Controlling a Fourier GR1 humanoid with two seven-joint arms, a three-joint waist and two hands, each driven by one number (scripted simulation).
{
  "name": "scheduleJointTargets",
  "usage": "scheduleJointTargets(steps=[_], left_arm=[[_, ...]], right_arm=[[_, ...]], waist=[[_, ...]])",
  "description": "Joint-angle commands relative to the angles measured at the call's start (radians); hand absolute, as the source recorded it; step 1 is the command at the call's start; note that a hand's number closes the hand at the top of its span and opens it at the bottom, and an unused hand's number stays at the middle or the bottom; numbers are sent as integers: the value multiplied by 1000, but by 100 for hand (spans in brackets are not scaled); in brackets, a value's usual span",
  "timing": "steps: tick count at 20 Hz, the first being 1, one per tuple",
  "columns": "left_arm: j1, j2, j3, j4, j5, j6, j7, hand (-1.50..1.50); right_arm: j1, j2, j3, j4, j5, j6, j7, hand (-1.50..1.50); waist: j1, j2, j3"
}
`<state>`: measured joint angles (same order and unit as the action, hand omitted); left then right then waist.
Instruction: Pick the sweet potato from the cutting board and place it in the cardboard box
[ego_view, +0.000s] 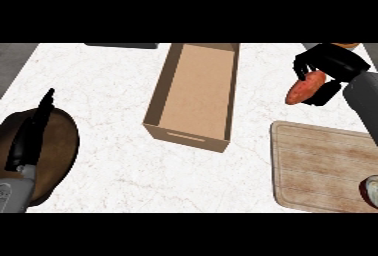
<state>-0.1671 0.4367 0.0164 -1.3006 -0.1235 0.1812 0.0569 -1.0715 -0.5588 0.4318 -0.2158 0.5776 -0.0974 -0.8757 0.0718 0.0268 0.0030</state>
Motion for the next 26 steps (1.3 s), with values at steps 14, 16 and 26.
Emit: scheduleJointTargets(steps=[14, 16, 26], left_arm=[[76, 14, 55, 9, 11, -24, -46, 0], [22, 7, 53, 33, 1, -18, -33, 0], [37, 10, 48, -33, -12, -37, 10, 0]], right_arm=[[-215, 88, -180, -20, -143, 179, -156, 150], [-257, 153, -188, 0, -150, 208, -82, 150], [-442, 333, -273, 38, -219, 308, 242, 150]], waist=[[-40, -19, -3], [-41, -17, -4], [-33, -18, -4]])
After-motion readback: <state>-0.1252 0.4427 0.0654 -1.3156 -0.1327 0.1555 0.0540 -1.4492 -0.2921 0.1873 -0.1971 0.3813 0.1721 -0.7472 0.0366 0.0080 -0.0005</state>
